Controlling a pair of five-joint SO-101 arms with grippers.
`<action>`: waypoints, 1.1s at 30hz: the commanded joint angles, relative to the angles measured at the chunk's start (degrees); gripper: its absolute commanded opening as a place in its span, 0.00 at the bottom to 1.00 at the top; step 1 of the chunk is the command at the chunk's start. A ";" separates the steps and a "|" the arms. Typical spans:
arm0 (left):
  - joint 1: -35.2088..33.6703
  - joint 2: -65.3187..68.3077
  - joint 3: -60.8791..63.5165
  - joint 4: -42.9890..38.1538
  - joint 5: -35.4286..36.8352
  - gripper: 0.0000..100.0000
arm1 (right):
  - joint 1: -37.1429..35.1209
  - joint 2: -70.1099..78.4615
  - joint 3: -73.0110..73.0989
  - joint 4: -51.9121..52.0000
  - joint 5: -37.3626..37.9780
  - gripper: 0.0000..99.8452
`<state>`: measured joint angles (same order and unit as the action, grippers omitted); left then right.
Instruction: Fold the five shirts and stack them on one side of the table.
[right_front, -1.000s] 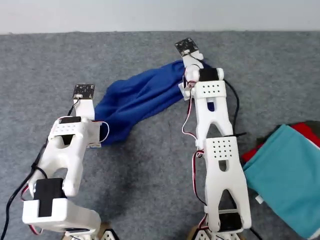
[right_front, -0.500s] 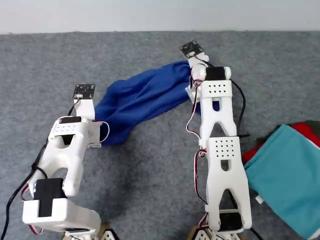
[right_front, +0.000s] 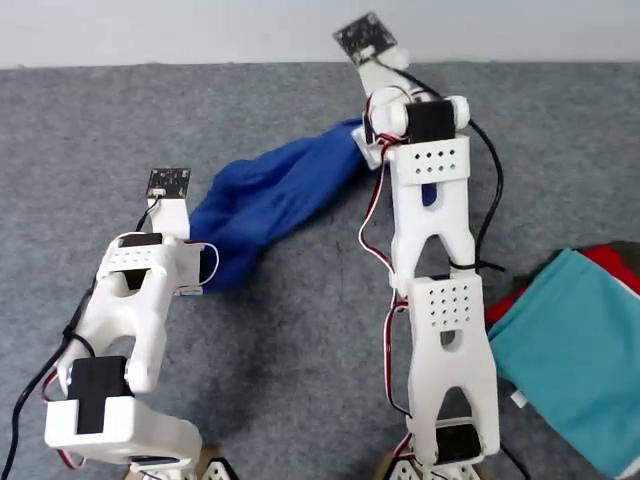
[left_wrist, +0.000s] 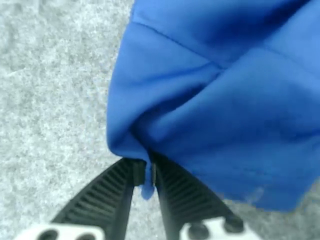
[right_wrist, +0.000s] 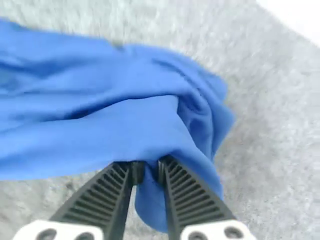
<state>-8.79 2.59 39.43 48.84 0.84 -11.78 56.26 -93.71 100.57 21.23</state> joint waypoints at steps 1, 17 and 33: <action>0.09 -1.05 -0.22 -0.44 0.26 0.01 | -1.63 -7.60 -1.93 2.51 -1.23 0.01; 0.00 -31.65 -23.60 28.48 0.35 0.01 | -3.65 -33.98 11.87 2.59 -1.23 0.01; -0.09 -78.15 -45.23 36.57 0.26 0.01 | -3.65 -91.47 66.99 2.42 -0.88 0.01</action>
<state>-8.88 -72.13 2.33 85.14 1.01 -15.65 -23.82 -32.62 100.66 20.62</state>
